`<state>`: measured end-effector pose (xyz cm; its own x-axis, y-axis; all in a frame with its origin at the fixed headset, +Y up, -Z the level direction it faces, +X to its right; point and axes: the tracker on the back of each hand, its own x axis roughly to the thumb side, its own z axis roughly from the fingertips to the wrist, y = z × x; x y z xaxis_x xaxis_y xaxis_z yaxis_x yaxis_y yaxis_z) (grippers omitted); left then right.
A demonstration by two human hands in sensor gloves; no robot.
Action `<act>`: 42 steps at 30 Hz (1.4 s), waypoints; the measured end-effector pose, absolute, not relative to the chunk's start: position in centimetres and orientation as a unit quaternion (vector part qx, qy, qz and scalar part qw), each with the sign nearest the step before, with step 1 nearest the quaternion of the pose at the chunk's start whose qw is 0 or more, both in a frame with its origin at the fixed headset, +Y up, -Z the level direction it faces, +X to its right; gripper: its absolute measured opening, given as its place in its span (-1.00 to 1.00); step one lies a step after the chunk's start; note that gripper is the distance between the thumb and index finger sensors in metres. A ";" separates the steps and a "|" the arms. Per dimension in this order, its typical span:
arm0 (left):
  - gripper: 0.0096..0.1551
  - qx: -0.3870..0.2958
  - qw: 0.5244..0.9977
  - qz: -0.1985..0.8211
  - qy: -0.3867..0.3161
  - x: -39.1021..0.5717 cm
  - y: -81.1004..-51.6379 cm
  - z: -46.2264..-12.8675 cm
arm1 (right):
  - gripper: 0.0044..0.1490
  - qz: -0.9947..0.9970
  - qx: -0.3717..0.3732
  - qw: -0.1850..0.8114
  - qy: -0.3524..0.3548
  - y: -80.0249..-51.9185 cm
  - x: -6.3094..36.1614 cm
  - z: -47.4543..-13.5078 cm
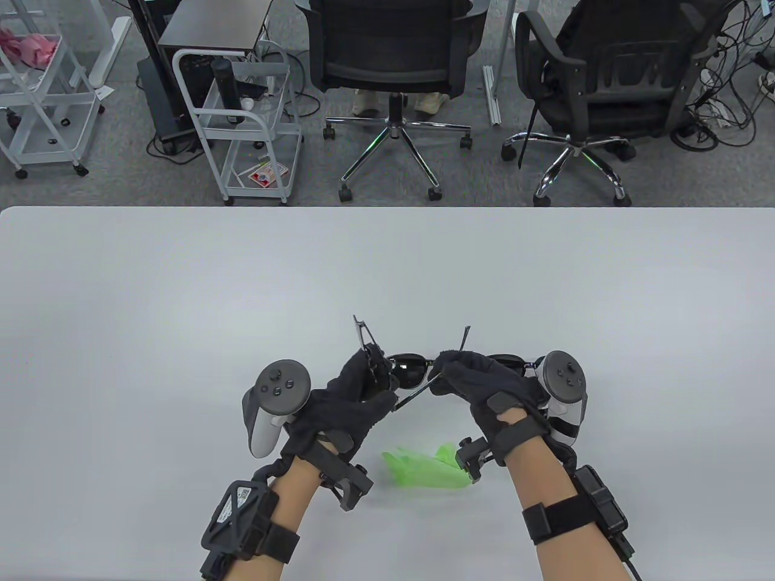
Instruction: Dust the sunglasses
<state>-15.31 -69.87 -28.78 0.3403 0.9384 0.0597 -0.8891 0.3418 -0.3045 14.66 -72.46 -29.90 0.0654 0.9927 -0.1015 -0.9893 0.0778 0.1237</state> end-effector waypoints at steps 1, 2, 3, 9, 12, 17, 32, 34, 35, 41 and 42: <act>0.08 -0.111 0.813 0.560 -0.115 -15.5 -69.9 -28.8 | -0.49 0.676 0.011 0.732 0.084 -72.4 14.4 -29.9; 0.08 -0.109 0.815 0.557 -0.115 -15.6 -69.8 -28.8 | -0.49 0.679 0.005 0.730 0.083 -72.1 14.2 -29.7; 0.08 -0.108 0.816 0.556 -0.114 -15.7 -69.8 -28.8 | -0.49 0.687 0.002 0.723 0.077 -72.0 14.1 -29.7; 0.08 -0.095 0.857 0.490 -0.126 -15.5 -69.5 -28.8 | 0.01 0.773 -0.050 0.632 0.019 -70.6 14.6 -28.9; 0.08 -0.062 0.897 0.421 -0.121 -15.3 -69.1 -28.5 | 0.21 0.837 -0.006 0.545 -0.048 -68.5 14.6 -28.5; 0.08 -0.059 0.924 0.349 -0.142 -14.2 -69.3 -28.3 | -0.07 0.878 0.165 0.439 -0.090 -66.0 11.2 -27.7; 0.06 -0.097 0.941 0.268 -0.184 -12.6 -69.6 -27.8 | -0.50 0.901 0.140 0.369 -0.181 -64.8 12.8 -27.5; 0.06 -0.103 0.944 0.249 -0.190 -12.6 -69.6 -27.9 | -0.49 0.904 0.142 0.354 -0.195 -64.6 13.1 -27.4; 0.06 -0.107 0.943 0.254 -0.189 -12.6 -69.6 -27.9 | -0.49 0.903 0.146 0.350 -0.201 -64.4 13.2 -27.4; 0.07 -0.149 0.911 0.346 -0.169 -13.0 -70.2 -28.2 | -0.25 0.906 0.171 0.313 -0.226 -63.8 12.4 -26.8; 0.07 -0.158 0.902 0.367 -0.163 -13.2 -70.3 -28.3 | -0.16 0.906 0.178 0.305 -0.233 -63.5 12.2 -26.6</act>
<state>-13.16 -70.30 -28.30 0.6771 0.7139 0.1787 -0.6110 0.6807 -0.4041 12.17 -63.53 -26.59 -0.7504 0.4699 0.4649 -0.6360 -0.7050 -0.3138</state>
